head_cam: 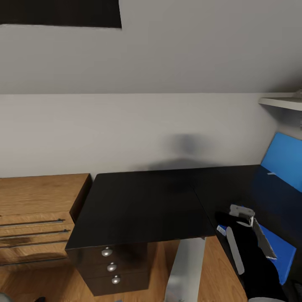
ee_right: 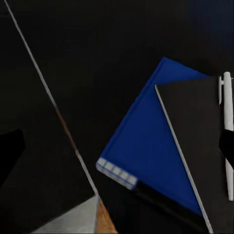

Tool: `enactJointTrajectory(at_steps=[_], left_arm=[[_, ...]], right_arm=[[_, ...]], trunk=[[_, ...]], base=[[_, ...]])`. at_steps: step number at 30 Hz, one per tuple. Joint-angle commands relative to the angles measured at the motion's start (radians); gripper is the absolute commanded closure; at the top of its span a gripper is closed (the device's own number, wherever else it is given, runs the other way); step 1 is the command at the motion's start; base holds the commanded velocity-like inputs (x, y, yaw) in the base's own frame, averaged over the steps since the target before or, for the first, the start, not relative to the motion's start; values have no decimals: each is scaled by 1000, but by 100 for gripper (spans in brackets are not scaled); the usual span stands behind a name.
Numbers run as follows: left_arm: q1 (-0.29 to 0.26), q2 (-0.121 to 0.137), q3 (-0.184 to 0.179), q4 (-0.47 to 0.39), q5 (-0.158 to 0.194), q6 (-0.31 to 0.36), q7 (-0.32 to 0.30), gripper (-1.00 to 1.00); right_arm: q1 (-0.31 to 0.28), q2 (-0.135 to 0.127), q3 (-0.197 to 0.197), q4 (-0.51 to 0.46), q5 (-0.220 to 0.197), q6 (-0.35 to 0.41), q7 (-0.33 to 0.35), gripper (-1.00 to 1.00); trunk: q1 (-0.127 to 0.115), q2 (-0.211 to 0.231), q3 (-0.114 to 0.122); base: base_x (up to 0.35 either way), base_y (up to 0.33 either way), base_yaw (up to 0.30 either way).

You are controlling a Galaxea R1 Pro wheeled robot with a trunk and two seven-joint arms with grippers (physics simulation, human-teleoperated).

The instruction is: In the bedroom, organize the workspace by keeping the computer under the desk, ensuring the monitor is on the desk, placing the keyboard on the desk next to the monitor, placing the mouse on the desk next to the keyboard, moving the folder from the swivel chair onto the desk next to the mouse, stacking the notebook on top of the folder with the pen on top of the notebook, and positioning the swivel chair next to the desk.

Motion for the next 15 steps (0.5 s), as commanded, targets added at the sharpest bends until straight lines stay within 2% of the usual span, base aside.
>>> enactJointTrajectory(at_steps=[1,2,6,7,11,15], left_arm=[[-1,1,-8,0,11,-7,6,-100],[-1,1,-6,0,12,-7,6,-100],[-1,2,-5,0,13,-8,6,-100],[-1,2,-2,0,13,-8,6,-100],[-1,6,2,0,13,-8,6,-100],[-1,10,3,0,13,-9,7,-100]], right_arm=[[15,20,9,-17,3,4,-7,-100],[48,60,21,-65,15,3,-8,-100],[58,72,31,-68,18,-1,-6,-100],[61,75,199,46,23,-34,-7,-100],[61,74,246,95,24,-101,-7,-100],[62,74,254,105,24,-121,-7,-100]], trunk=[[0,-1,-1],[0,-1,-1],[0,-1,-1],[0,-1,-1],[0,-1,-1],[0,-1,-1]], base=[[-296,0,0],[-326,0,0],[-332,0,0],[-336,0,0],[-336,0,0],[-337,0,0]])
